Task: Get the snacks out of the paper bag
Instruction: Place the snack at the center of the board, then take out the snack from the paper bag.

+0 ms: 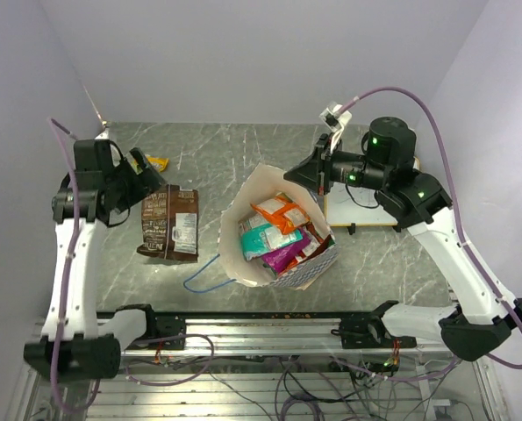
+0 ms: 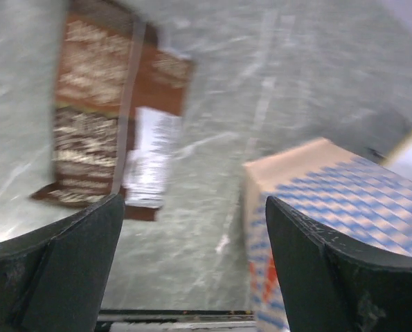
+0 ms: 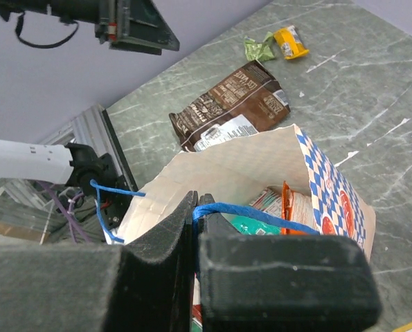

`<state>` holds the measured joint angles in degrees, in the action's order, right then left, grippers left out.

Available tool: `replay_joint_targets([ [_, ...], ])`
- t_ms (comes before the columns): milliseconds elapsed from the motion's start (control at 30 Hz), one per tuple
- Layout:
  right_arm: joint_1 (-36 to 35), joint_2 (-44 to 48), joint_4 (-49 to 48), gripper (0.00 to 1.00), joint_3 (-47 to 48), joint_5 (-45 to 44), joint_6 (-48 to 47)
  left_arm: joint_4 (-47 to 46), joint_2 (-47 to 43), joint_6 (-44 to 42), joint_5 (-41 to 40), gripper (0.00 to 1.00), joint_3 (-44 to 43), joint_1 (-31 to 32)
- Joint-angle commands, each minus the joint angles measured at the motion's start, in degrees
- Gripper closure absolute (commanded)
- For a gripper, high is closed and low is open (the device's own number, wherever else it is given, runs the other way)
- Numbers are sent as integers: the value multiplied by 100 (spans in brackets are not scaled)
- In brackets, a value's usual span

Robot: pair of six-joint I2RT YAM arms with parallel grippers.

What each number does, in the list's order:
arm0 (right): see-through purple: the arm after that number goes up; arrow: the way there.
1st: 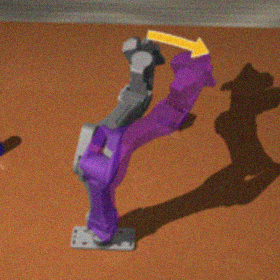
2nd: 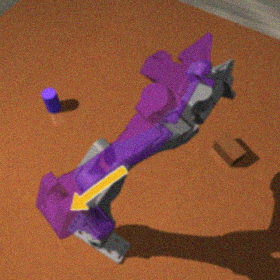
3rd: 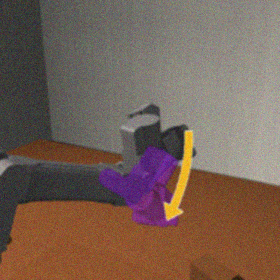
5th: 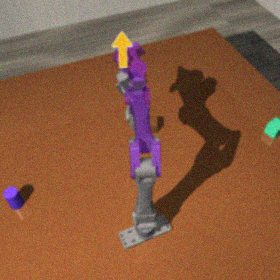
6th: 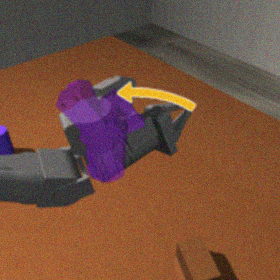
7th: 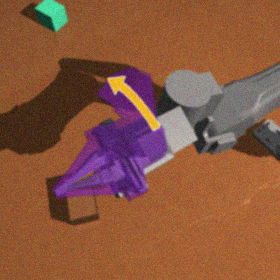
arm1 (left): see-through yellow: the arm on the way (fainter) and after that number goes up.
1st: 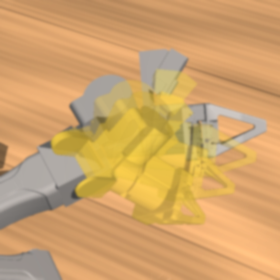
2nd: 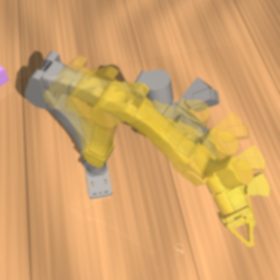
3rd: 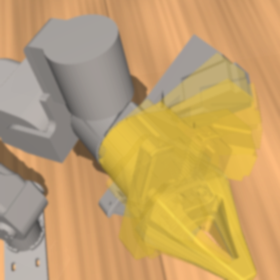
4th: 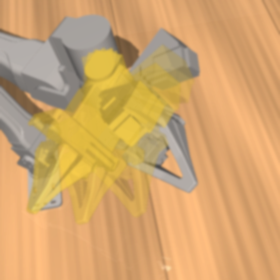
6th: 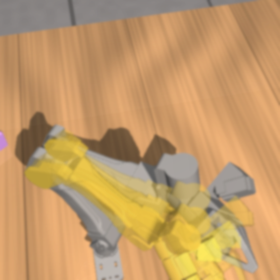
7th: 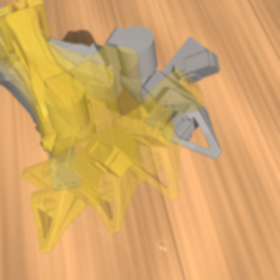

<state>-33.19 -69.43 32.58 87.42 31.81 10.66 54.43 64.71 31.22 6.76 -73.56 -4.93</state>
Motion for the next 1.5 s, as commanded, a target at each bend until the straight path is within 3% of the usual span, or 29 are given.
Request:
replay_joint_targets([
  [0,-38,281,-234,100,-37,193,-20,-1186,-765,627,1167,9,-111,767],
  [100,-38,323,-214,100,-81,211,-20,-1894,-1152,932,1157,14,44,1779],
  [367,-38,467,-309,100,-200,118,126,-2864,-1484,1749,-152,29,923,4154],
  [500,-43,488,-483,100,-243,118,297,-2360,-661,2231,-2319,42,540,6145],
  [567,-41,489,-502,100,-236,61,322,-1592,78,3000,-3108,47,119,6661],
  [667,-43,500,-482,100,-173,-45,340,-1030,1248,3846,-3269,50,-376,6825],
  [767,-39,509,-423,100,-106,-67,333,-909,1818,4279,-3350,54,-639,6822],
  [967,-39,500,-222,100,-4,-122,277,-2038,1910,5694,-3444,46,213,6795],
  [1033,-38,501,-202,100,11,-117,311,-2427,1995,5914,-3532,40,359,6784],
  [1200,-38,443,-118,100,102,-20,321,-2240,2607,6303,-3967,24,-26,6688],
  [1467,-38,351,-23,100,243,3,259,-2524,3102,6836,-4160,27,8,6443],
])
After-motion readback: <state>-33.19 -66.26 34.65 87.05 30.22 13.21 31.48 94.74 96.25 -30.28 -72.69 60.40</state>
